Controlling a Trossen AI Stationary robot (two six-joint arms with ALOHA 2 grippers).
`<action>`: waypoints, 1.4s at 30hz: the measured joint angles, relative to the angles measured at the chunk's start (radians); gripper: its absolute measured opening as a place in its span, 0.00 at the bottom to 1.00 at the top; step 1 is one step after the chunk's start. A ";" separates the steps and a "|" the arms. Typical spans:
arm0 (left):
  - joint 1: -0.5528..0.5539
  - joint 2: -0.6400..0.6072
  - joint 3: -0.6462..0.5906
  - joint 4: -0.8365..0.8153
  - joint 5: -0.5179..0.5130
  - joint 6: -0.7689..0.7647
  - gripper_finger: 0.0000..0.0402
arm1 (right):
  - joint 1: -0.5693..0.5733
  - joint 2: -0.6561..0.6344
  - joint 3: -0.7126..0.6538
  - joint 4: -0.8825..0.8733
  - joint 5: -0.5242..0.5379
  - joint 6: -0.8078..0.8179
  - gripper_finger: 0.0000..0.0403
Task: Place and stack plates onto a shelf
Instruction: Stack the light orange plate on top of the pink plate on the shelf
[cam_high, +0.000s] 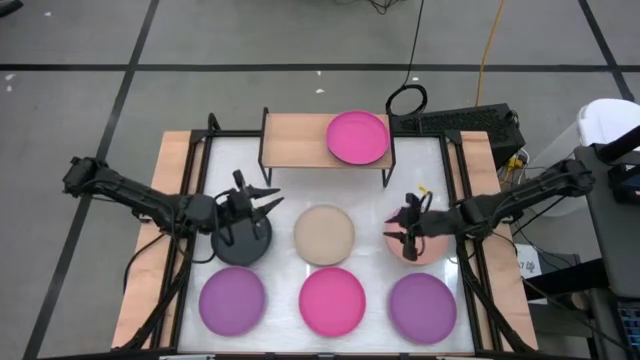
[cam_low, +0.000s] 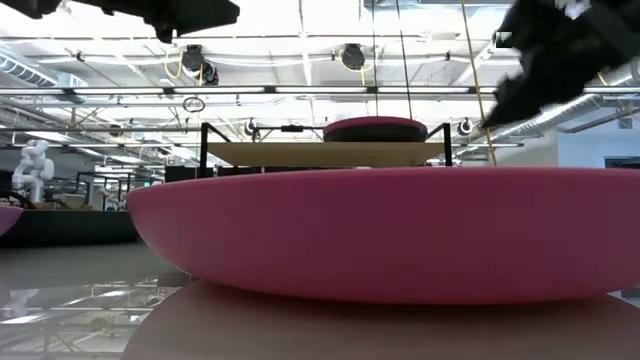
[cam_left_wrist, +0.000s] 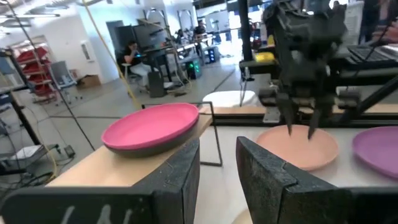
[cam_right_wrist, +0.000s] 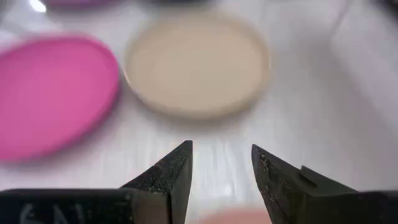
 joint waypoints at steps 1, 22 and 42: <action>0.000 -0.001 0.000 0.002 -0.004 0.001 0.27 | 0.008 0.022 0.000 -0.030 0.000 0.038 0.36; 0.008 -0.090 -0.301 0.351 -0.023 0.051 0.27 | 0.082 0.206 0.000 -0.047 0.004 0.315 0.36; 0.037 -0.090 -0.353 0.474 -0.023 0.054 0.27 | 0.082 0.206 0.000 -0.045 0.003 0.340 0.36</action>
